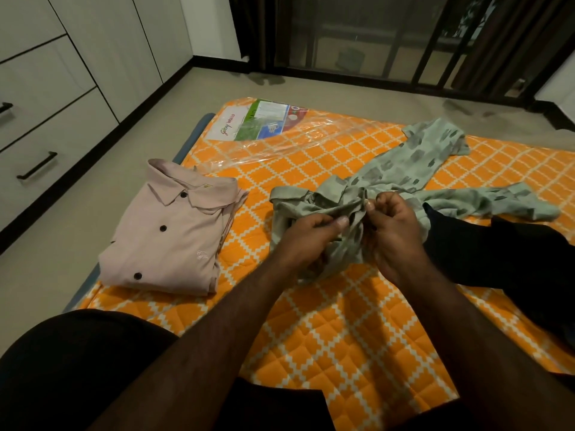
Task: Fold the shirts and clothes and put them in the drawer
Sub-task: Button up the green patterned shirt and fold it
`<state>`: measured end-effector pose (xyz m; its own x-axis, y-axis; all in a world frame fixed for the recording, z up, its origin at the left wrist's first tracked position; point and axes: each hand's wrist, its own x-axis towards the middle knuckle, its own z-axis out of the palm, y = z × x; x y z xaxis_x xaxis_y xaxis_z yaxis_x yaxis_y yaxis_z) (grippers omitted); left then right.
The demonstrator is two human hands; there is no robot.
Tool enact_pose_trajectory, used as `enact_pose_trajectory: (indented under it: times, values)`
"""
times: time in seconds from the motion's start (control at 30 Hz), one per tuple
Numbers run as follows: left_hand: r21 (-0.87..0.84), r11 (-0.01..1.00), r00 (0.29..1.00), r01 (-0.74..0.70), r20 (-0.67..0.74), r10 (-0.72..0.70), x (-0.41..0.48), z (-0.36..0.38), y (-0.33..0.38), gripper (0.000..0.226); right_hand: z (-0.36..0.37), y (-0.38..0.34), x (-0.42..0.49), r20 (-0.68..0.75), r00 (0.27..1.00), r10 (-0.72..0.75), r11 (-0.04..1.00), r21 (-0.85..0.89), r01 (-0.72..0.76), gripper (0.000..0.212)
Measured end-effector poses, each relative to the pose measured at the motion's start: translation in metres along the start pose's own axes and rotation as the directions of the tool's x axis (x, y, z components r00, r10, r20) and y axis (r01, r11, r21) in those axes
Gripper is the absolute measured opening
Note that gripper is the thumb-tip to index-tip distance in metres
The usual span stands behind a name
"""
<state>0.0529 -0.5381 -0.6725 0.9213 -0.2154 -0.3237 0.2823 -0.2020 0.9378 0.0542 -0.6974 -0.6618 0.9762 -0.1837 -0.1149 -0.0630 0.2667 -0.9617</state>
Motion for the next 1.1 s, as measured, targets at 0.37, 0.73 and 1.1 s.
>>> enact_pose_trajectory:
  times: [0.37, 0.73, 1.1]
  values:
    - [0.669, 0.702, 0.929, -0.246, -0.042, 0.367, 0.005, 0.005, -0.012, 0.054, -0.001, -0.005, -0.001, 0.142, 0.986, 0.087, 0.985, 0.134, -0.106, 0.024]
    - [0.574, 0.797, 0.959, -0.188, -0.066, 0.274, 0.001, 0.011, -0.021, 0.012, 0.002, 0.006, -0.005, 0.092, 0.994, 0.059, 0.998, -0.024, -0.057, 0.015]
    - [0.04, 0.999, 0.97, -0.017, -0.241, 0.026, 0.009, 0.007, -0.018, 0.008, 0.0, -0.036, -0.026, 0.133, 0.99, 0.048, 0.431, -0.897, 0.1, 0.035]
